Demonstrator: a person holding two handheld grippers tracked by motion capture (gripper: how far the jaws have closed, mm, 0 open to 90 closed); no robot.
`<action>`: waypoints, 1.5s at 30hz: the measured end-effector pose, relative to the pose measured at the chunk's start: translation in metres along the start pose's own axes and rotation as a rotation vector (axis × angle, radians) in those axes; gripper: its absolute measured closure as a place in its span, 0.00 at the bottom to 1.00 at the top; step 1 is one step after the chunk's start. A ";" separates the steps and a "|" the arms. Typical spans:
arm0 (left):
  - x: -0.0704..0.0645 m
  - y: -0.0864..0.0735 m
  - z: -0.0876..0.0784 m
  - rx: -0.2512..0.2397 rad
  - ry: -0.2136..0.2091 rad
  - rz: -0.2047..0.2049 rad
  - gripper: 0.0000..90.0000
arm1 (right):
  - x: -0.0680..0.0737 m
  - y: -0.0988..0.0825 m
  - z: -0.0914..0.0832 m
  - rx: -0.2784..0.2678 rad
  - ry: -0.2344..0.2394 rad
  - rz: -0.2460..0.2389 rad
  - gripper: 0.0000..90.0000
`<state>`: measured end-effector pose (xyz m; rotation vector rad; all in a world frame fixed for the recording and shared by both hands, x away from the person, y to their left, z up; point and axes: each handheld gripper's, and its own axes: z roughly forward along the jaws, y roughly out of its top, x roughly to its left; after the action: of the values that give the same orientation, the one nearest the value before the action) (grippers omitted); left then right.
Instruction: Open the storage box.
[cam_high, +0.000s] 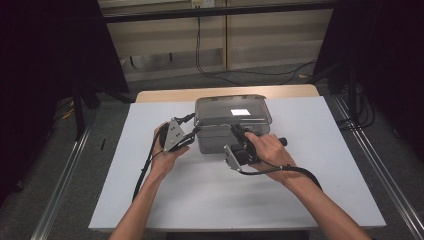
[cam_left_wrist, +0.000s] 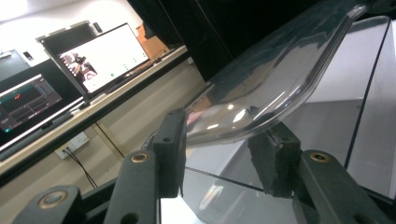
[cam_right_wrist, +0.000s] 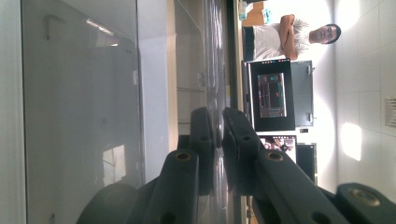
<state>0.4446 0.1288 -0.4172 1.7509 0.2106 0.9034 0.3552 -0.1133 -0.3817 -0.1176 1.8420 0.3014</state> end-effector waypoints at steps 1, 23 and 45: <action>0.000 0.000 0.000 0.000 0.000 0.000 0.64 | 0.000 0.000 0.000 0.000 0.000 0.000 0.93; 0.002 0.004 0.007 -0.012 0.008 0.066 0.75 | -0.004 -0.007 0.001 -0.007 -0.029 0.055 0.72; 0.006 0.005 0.008 -0.015 0.000 0.052 0.76 | 0.003 -0.065 -0.020 -0.062 -0.103 0.311 0.30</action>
<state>0.4529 0.1238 -0.4108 1.7496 0.1582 0.9399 0.3514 -0.1805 -0.3889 0.1411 1.7472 0.5713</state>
